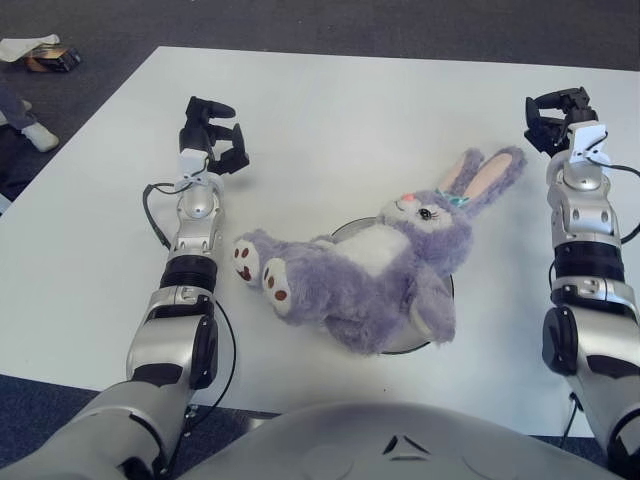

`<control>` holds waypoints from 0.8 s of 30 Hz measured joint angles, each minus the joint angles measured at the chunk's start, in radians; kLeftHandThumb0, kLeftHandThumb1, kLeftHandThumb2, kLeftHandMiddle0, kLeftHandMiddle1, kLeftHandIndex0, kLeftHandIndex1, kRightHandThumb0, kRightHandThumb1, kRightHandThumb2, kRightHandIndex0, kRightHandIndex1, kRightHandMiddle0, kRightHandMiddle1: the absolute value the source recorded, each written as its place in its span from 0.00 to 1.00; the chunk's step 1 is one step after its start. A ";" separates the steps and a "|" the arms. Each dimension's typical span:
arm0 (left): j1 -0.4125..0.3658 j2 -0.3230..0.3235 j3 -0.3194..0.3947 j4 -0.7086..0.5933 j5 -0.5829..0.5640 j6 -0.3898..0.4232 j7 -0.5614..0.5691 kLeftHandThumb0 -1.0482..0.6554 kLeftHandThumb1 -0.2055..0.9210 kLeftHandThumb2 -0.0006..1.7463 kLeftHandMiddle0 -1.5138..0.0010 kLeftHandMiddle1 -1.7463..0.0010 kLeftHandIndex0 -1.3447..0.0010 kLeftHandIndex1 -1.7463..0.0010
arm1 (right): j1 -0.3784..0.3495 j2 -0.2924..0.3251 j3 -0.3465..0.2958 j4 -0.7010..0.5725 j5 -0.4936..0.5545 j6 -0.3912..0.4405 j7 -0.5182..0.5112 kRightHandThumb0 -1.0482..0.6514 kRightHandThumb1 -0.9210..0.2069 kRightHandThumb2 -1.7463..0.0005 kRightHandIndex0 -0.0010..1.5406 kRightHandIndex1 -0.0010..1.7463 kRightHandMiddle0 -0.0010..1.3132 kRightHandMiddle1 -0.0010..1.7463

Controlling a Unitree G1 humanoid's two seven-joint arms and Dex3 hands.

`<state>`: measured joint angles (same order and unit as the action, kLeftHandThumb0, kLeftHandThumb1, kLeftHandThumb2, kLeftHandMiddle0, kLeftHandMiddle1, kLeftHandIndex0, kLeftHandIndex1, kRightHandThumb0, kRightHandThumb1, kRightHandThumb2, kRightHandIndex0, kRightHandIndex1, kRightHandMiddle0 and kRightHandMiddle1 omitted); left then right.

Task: Put the doll into the plate.

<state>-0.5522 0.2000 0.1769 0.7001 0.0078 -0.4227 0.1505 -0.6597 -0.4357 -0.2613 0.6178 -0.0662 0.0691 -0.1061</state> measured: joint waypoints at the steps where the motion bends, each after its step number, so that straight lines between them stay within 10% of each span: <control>1: 0.000 0.000 0.000 0.002 0.000 0.000 -0.002 0.61 0.61 0.65 0.74 0.00 0.72 0.00 | -0.010 -0.006 -0.002 0.025 0.003 -0.010 0.000 0.41 0.00 0.69 0.12 0.60 0.14 1.00; 17: 0.010 -0.001 0.007 -0.009 -0.021 0.012 -0.026 0.61 0.60 0.66 0.74 0.00 0.72 0.00 | -0.066 -0.086 0.038 0.397 -0.023 -0.206 0.020 0.41 0.00 0.70 0.15 0.81 0.14 1.00; 24: 0.030 -0.020 0.009 -0.118 -0.082 0.096 -0.073 0.61 0.61 0.65 0.75 0.00 0.72 0.00 | -0.066 -0.078 0.055 0.422 -0.020 -0.238 0.020 0.60 0.10 0.62 0.20 0.92 0.10 1.00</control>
<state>-0.5227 0.1805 0.1863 0.5820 -0.0738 -0.3269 0.0771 -0.7260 -0.5139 -0.2063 1.0401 -0.0861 -0.1685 -0.0862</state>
